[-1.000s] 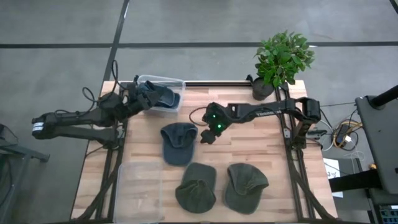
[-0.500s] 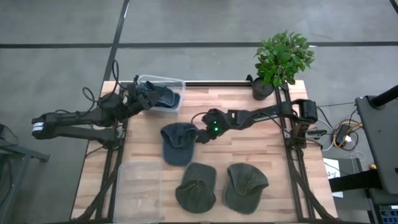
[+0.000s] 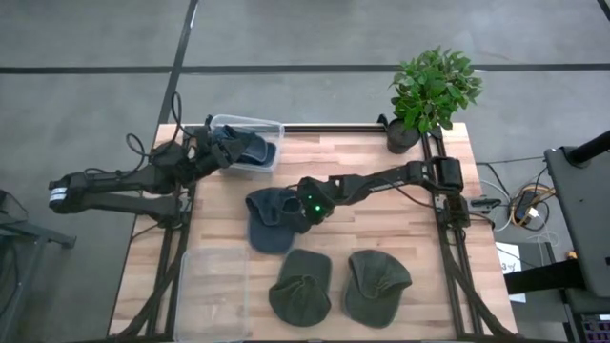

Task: Pick & Place hat
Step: Put the blue cap into the top transparent bin

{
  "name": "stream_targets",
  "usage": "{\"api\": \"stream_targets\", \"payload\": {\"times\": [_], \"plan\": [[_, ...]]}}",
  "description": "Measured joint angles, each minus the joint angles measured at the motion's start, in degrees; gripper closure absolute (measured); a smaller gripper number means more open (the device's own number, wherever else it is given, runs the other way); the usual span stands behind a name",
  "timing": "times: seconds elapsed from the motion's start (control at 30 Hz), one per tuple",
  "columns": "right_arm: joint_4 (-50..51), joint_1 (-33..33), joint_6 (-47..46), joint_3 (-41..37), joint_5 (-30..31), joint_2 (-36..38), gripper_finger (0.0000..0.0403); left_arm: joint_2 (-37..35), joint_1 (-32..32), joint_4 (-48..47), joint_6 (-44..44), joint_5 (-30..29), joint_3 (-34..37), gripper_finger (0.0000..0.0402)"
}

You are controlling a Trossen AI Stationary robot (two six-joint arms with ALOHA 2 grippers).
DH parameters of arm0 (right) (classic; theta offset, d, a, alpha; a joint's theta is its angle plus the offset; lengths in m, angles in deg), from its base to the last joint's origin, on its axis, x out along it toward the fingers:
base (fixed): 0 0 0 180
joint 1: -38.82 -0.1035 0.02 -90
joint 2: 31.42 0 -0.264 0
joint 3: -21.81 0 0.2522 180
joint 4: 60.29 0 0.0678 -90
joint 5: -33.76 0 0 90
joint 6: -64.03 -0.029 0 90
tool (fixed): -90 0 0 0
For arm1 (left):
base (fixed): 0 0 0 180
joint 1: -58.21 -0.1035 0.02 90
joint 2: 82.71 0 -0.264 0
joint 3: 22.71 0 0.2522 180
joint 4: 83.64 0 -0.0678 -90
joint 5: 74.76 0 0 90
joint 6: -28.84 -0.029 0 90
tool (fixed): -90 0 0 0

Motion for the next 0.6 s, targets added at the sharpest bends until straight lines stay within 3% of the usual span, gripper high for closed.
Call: {"api": "stream_targets", "payload": {"times": [0.3,0.6], "plan": [[-0.94,0.28,1.83,0.78,5.43,-0.11,0.0186,0.0,0.0,0.04,0.07,-0.02,0.07,0.0229],[-1.3,-0.29,1.04,0.27,3.6,-2.02,0.0199,0.0,0.0,0.04,0.41,-0.02,0.09,0.0229]]}}
